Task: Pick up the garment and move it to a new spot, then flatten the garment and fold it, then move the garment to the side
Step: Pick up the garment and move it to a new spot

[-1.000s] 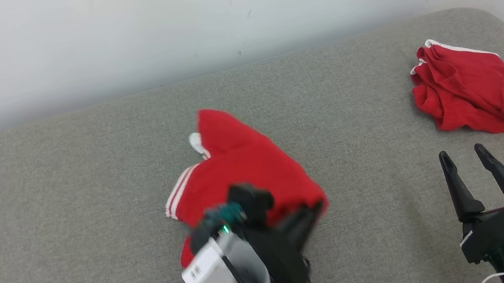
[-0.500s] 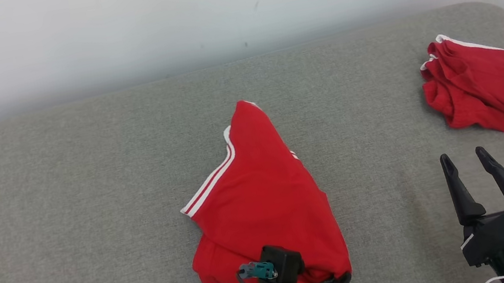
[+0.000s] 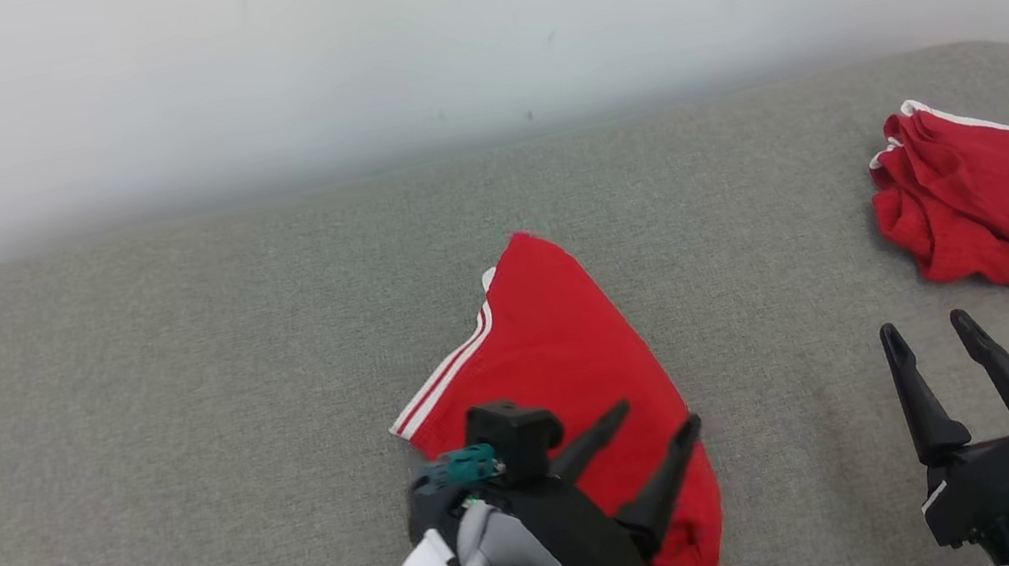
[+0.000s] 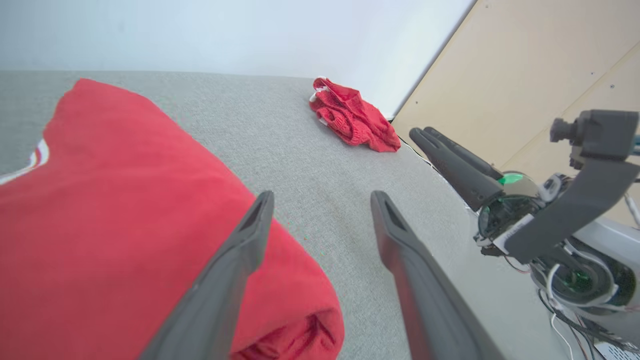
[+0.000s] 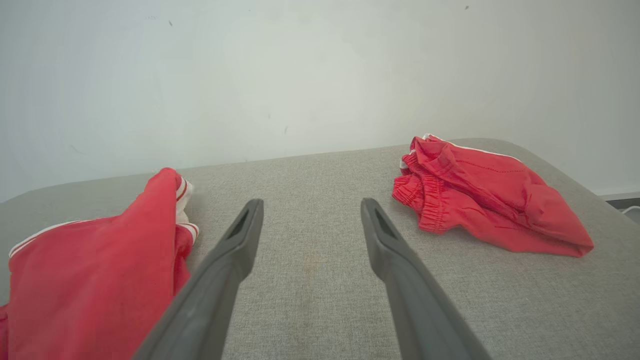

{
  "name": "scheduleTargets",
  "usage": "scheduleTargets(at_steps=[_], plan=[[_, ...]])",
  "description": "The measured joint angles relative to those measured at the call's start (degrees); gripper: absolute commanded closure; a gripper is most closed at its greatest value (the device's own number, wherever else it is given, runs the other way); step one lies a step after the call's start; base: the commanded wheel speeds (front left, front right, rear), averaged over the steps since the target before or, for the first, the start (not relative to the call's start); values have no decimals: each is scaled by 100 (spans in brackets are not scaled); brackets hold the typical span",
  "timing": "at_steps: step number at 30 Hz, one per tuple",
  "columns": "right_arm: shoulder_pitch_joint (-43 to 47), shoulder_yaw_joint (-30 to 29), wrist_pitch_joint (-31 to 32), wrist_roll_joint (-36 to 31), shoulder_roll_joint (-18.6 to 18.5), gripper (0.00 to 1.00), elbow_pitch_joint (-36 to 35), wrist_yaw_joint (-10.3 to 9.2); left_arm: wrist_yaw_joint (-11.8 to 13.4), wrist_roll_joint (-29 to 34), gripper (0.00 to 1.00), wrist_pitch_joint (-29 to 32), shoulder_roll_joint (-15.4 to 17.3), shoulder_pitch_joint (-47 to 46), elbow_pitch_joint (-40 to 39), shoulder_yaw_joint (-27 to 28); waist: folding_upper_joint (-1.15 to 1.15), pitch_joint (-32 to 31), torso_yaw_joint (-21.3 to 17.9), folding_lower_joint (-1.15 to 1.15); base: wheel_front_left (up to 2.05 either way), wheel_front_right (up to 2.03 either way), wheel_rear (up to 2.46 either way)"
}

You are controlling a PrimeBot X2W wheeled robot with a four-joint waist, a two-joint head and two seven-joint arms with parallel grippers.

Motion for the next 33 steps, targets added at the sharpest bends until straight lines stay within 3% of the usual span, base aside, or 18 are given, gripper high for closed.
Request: scheduleTargets(at_steps=[4,6,9,17,33], plan=[[122,-4,0,0,24,0,13,0,300,219,0,-365,202,-23,-36,259,0,-65,62,0,0,0,0],[137,10,0,0,54,0,13,0,522,510,0,-528,464,-70,-12,313,0,-99,89,0,0,0,0],[141,14,0,0,81,0,9,0,624,790,0,-746,764,-58,29,427,0,-141,122,0,0,0,0],[208,55,-1,-2,116,0,-4,23,625,1178,0,-1036,1149,355,67,730,0,-247,227,0,0,0,0],[354,48,-3,-5,126,0,-74,46,624,2164,0,-1189,1263,1667,410,2763,0,-418,554,0,0,0,0]])
